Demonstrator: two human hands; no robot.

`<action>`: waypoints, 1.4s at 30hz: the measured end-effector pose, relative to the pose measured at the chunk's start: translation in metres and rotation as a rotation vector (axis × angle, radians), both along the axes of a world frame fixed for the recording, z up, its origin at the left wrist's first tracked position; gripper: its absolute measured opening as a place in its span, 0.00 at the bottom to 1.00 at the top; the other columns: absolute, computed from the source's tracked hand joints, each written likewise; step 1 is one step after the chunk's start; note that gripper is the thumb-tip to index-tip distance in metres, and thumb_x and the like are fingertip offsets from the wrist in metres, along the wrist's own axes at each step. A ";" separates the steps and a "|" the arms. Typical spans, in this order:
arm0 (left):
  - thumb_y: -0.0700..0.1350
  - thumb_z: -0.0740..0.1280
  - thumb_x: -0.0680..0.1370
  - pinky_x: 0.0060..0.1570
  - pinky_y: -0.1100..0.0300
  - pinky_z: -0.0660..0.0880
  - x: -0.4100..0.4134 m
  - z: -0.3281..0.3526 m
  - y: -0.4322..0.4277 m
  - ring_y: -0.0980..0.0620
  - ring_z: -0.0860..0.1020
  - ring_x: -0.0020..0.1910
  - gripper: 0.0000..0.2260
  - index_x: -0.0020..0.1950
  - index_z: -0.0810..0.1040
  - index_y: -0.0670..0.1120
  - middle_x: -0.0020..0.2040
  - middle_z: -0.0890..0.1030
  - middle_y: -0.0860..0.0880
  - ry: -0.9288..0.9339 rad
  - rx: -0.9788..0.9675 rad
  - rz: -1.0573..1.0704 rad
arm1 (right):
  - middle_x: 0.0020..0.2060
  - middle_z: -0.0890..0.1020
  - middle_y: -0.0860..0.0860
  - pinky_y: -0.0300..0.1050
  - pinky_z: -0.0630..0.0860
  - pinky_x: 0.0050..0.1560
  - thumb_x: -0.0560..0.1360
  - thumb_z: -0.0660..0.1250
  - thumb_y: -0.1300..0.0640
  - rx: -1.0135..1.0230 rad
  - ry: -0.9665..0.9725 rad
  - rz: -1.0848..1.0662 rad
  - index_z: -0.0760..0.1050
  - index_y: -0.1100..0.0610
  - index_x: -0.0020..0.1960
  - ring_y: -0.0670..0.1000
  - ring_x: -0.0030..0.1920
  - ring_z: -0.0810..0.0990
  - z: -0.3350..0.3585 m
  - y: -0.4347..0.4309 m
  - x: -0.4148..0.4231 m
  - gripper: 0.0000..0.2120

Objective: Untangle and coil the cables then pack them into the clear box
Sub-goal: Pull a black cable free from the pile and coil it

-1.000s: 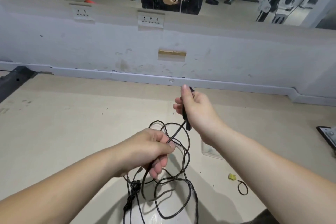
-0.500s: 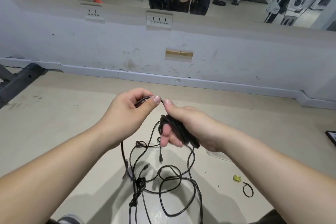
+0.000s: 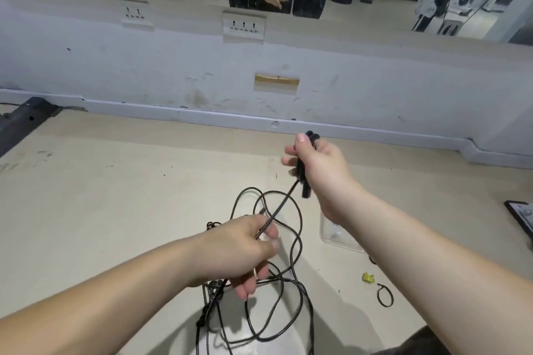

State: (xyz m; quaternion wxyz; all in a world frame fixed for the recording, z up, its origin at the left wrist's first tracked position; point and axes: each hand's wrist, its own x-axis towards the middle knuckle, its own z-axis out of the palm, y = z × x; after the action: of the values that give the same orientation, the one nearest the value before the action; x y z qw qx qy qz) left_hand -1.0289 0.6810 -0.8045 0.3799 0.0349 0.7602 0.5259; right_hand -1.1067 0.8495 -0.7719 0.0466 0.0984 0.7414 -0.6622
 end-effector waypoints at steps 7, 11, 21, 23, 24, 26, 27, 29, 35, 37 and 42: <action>0.48 0.64 0.85 0.23 0.64 0.66 -0.014 0.038 -0.006 0.56 0.69 0.22 0.11 0.44 0.78 0.48 0.30 0.79 0.51 0.583 0.049 0.118 | 0.47 0.80 0.58 0.50 0.70 0.46 0.84 0.59 0.46 0.785 0.085 0.255 0.68 0.56 0.48 0.59 0.46 0.77 -0.015 0.006 0.006 0.14; 0.51 0.64 0.84 0.25 0.65 0.63 -0.033 0.048 -0.034 0.57 0.66 0.25 0.12 0.44 0.81 0.49 0.28 0.73 0.52 0.841 -0.006 0.402 | 0.48 0.86 0.62 0.47 0.78 0.44 0.85 0.50 0.38 0.126 -0.109 0.453 0.76 0.60 0.47 0.55 0.37 0.80 0.003 -0.018 0.027 0.28; 0.52 0.57 0.86 0.26 0.60 0.63 -0.028 0.018 -0.032 0.53 0.66 0.26 0.14 0.47 0.79 0.51 0.32 0.73 0.47 0.257 0.151 0.372 | 0.52 0.86 0.64 0.39 0.77 0.36 0.82 0.60 0.45 -0.687 -0.414 0.542 0.70 0.54 0.38 0.52 0.34 0.80 0.029 -0.021 0.034 0.18; 0.47 0.54 0.86 0.26 0.61 0.68 -0.023 0.012 -0.022 0.51 0.69 0.24 0.13 0.52 0.77 0.48 0.30 0.75 0.47 0.144 0.188 0.357 | 0.57 0.84 0.65 0.40 0.79 0.39 0.84 0.58 0.47 -0.800 -0.402 0.442 0.70 0.56 0.40 0.53 0.38 0.82 0.030 -0.016 0.028 0.18; 0.47 0.54 0.87 0.26 0.61 0.70 -0.022 0.010 -0.018 0.51 0.71 0.24 0.13 0.53 0.76 0.45 0.30 0.77 0.46 0.088 0.196 0.353 | 0.59 0.83 0.66 0.40 0.79 0.40 0.84 0.57 0.47 -0.834 -0.392 0.382 0.70 0.57 0.40 0.54 0.40 0.82 0.030 -0.013 0.026 0.18; 0.47 0.54 0.87 0.26 0.61 0.72 -0.020 0.008 -0.012 0.50 0.73 0.25 0.14 0.53 0.76 0.43 0.32 0.78 0.44 0.015 0.183 0.311 | 0.58 0.83 0.66 0.41 0.79 0.44 0.85 0.56 0.47 -0.861 -0.361 0.256 0.70 0.58 0.42 0.56 0.42 0.84 0.028 -0.009 0.020 0.18; 0.46 0.53 0.87 0.26 0.61 0.72 -0.020 0.007 -0.010 0.50 0.73 0.24 0.14 0.52 0.77 0.42 0.32 0.78 0.44 -0.006 0.167 0.281 | 0.57 0.84 0.66 0.42 0.79 0.44 0.86 0.55 0.48 -0.857 -0.338 0.196 0.69 0.58 0.42 0.56 0.42 0.85 0.026 -0.007 0.017 0.18; 0.46 0.54 0.87 0.25 0.61 0.72 -0.019 0.006 -0.006 0.49 0.74 0.24 0.14 0.54 0.77 0.43 0.31 0.78 0.44 -0.043 0.135 0.223 | 0.54 0.85 0.66 0.42 0.80 0.42 0.86 0.56 0.47 -0.814 -0.287 0.073 0.69 0.58 0.44 0.57 0.42 0.87 0.021 -0.005 0.010 0.18; 0.46 0.61 0.86 0.24 0.62 0.71 -0.001 0.010 0.002 0.51 0.74 0.22 0.08 0.55 0.75 0.42 0.32 0.78 0.44 0.069 0.085 0.014 | 0.51 0.84 0.55 0.43 0.79 0.40 0.85 0.59 0.44 0.008 0.021 -0.112 0.73 0.57 0.49 0.51 0.43 0.84 -0.004 0.007 -0.005 0.16; 0.46 0.64 0.85 0.25 0.61 0.71 -0.002 0.023 0.002 0.50 0.73 0.22 0.08 0.48 0.78 0.46 0.30 0.77 0.47 0.235 0.168 0.054 | 0.50 0.84 0.56 0.55 0.80 0.50 0.83 0.60 0.42 0.384 0.097 -0.006 0.74 0.56 0.51 0.55 0.48 0.84 -0.011 0.009 -0.002 0.17; 0.49 0.69 0.82 0.25 0.64 0.64 -0.026 0.047 -0.021 0.55 0.68 0.25 0.09 0.44 0.84 0.49 0.27 0.76 0.53 0.702 0.088 0.371 | 0.43 0.85 0.58 0.47 0.81 0.45 0.85 0.53 0.40 0.254 0.045 0.347 0.76 0.63 0.49 0.54 0.36 0.83 -0.001 -0.013 0.020 0.27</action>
State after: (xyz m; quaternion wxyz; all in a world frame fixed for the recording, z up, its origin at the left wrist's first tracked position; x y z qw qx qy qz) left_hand -1.0547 0.6602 -0.7570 -0.0060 0.0910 0.8139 0.5738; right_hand -1.0866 0.8367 -0.7724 0.1307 -0.0403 0.8255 -0.5475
